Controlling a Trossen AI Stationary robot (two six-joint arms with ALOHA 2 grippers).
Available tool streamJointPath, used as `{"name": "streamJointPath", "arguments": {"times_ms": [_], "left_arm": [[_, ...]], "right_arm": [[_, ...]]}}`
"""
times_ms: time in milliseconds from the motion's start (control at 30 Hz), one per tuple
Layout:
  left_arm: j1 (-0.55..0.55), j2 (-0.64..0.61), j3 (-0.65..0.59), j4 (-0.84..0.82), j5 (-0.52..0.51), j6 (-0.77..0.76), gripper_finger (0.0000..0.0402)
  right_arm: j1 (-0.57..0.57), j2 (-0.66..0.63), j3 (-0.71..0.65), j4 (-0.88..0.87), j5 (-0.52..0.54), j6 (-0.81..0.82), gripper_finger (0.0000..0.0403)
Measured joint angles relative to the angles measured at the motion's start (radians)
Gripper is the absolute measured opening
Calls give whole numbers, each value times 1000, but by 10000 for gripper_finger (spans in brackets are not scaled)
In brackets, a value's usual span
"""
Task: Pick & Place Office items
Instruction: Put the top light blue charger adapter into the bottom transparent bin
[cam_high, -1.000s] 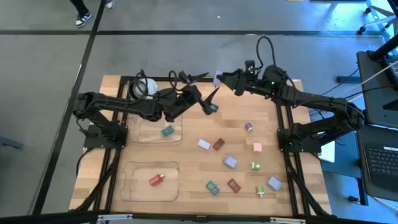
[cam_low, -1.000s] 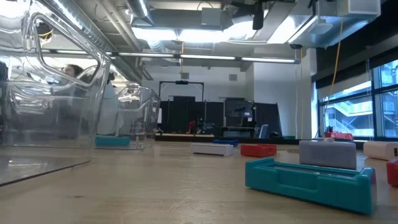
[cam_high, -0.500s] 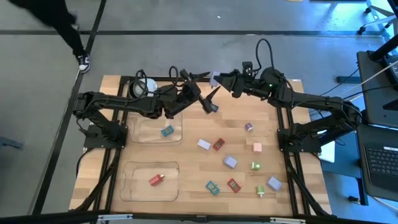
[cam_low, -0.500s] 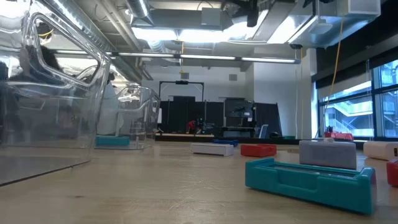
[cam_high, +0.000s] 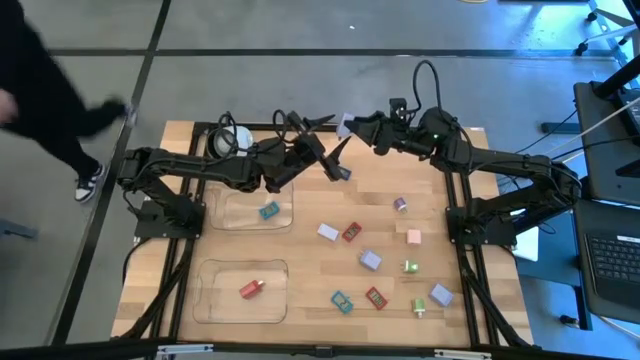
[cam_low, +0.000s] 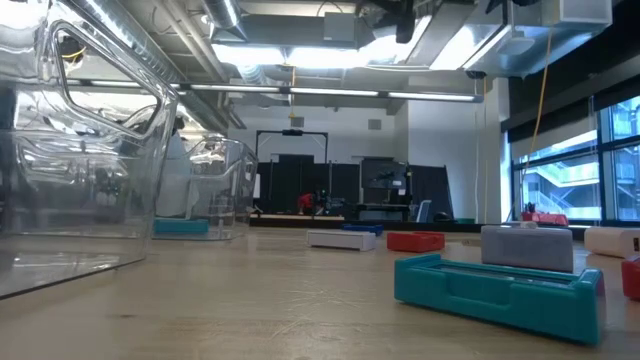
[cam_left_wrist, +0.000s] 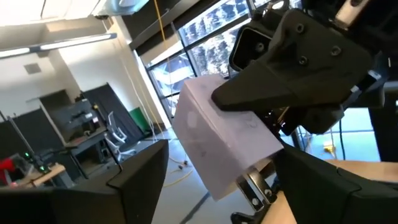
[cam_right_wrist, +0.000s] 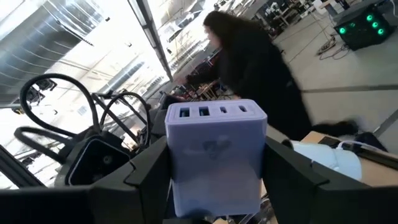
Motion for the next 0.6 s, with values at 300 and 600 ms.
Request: {"name": "streamJointPath", "arguments": {"times_ms": [300, 600], "left_arm": [[0, 1, 0, 6, -1, 64, 218], [0, 1, 0, 11, 3, 77, 163]], "right_arm": [[0, 0, 0, 6, 4, 43, 217], [0, 0, 0, 6, 16, 43, 216]]}}
